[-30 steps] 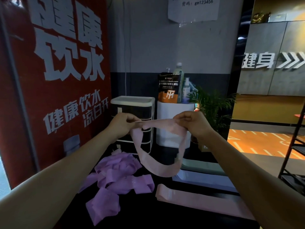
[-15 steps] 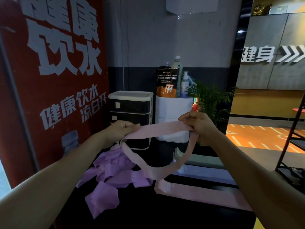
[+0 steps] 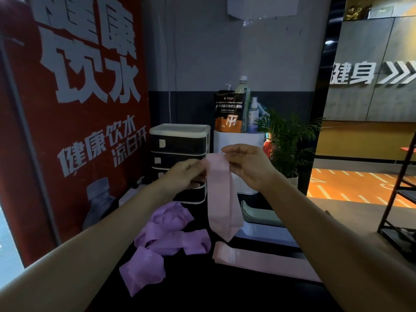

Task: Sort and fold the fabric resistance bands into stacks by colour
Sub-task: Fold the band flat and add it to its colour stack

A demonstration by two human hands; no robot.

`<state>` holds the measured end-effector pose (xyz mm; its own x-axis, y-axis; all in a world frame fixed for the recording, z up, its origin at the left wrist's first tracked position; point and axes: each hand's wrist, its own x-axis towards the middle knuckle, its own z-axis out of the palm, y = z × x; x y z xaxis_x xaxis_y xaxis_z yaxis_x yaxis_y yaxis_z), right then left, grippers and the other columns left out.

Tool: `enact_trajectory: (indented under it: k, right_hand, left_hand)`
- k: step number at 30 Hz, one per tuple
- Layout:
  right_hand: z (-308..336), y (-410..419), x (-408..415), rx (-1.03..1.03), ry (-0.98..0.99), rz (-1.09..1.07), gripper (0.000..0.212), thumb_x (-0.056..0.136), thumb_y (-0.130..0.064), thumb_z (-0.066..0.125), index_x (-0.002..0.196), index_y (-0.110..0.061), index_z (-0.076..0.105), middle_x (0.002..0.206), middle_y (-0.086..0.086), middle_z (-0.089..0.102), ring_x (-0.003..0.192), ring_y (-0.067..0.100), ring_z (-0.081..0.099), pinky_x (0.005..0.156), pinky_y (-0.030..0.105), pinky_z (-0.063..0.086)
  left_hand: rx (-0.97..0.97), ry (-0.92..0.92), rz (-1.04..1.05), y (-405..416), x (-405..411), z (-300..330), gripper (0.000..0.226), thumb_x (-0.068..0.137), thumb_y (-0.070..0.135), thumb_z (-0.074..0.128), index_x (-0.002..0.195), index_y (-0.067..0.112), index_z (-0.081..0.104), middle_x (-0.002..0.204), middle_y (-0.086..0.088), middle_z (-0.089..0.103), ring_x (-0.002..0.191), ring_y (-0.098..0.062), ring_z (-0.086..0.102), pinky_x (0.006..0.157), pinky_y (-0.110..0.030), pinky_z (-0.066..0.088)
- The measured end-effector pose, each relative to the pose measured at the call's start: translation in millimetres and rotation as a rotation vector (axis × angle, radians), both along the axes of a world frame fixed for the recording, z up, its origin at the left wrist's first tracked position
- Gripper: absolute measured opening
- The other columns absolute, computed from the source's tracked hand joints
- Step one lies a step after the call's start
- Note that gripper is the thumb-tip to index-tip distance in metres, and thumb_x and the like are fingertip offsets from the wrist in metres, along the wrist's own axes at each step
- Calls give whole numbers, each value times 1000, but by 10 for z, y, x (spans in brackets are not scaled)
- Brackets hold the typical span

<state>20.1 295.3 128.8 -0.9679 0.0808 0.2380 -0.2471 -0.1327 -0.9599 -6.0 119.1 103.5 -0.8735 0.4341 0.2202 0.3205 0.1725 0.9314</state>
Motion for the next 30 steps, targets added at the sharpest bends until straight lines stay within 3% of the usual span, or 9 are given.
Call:
enact_trajectory:
  k: [2, 6, 11, 15, 19, 21, 24, 27, 30]
  right_hand:
    - [-5, -29, -5, 0, 7, -13, 19, 89, 8, 51, 86, -6, 64, 89, 10, 61, 85, 19, 61, 80, 30, 55]
    - [-29, -1, 46, 62, -5, -47, 14, 92, 4, 51, 90, 0, 64, 85, 9, 59, 76, 15, 59, 70, 22, 57]
    - [-64, 154, 122, 590, 140, -148, 18, 92, -18, 57, 102, -10, 69, 97, -3, 65, 73, 2, 51, 58, 6, 43]
    - [-55, 157, 149, 747, 291, -116, 16, 86, -15, 65, 99, -6, 71, 96, 6, 69, 69, -3, 52, 65, 9, 40]
    - [-68, 167, 112, 779, 320, -202, 15, 86, -14, 66, 95, -4, 73, 92, 12, 71, 75, 10, 56, 73, 24, 47]
    - [-69, 167, 117, 773, 319, -224, 14, 86, -14, 66, 94, -4, 73, 91, 11, 71, 77, 11, 58, 71, 19, 47]
    - [-53, 170, 121, 770, 311, -231, 12, 85, -13, 66, 92, -6, 73, 90, 10, 71, 78, 11, 59, 67, 11, 44]
    - [-5, 147, 112, 737, 317, -242, 12, 84, -14, 69, 93, -7, 71, 90, 9, 70, 77, 13, 59, 68, 18, 46]
    - [79, 122, 105, 640, 282, -345, 21, 82, -18, 71, 97, -7, 62, 80, 1, 59, 67, 11, 57, 58, 20, 48]
  left_hand:
    - [-42, 33, -51, 44, 26, -38, 10, 93, 25, 53, 99, 24, 61, 104, -1, 66, 102, -17, 61, 93, -32, 47]
    - [36, 79, 5, 134, 40, -48, 13, 89, 9, 59, 94, 21, 63, 96, -1, 68, 94, -17, 63, 94, -36, 51]
    - [38, 57, 9, 187, 20, 28, 7, 91, 16, 58, 90, 17, 65, 96, -9, 67, 96, -26, 62, 98, -48, 47]
    - [40, 64, -25, 256, 46, 80, 8, 91, 17, 58, 88, 18, 66, 94, -10, 64, 94, -24, 57, 98, -48, 45]
    - [-14, 85, 29, 286, 32, 95, 9, 90, 23, 59, 82, 20, 62, 90, -7, 63, 90, -22, 57, 87, -38, 49]
    - [-79, 175, 129, 268, 6, 90, 9, 86, 27, 65, 84, 21, 58, 88, -1, 61, 85, -17, 56, 77, -30, 47]
    - [-69, 297, 147, 228, -10, 100, 20, 82, 22, 70, 96, 23, 56, 97, 4, 58, 87, -12, 56, 79, -26, 47]
    - [-75, 392, 107, 243, 10, 162, 11, 84, 19, 67, 93, 24, 63, 90, 4, 63, 87, -14, 60, 83, -31, 50]
    - [-26, 414, 228, 299, -22, 224, 3, 87, 18, 64, 88, 21, 64, 82, 4, 62, 80, -13, 58, 77, -29, 51]
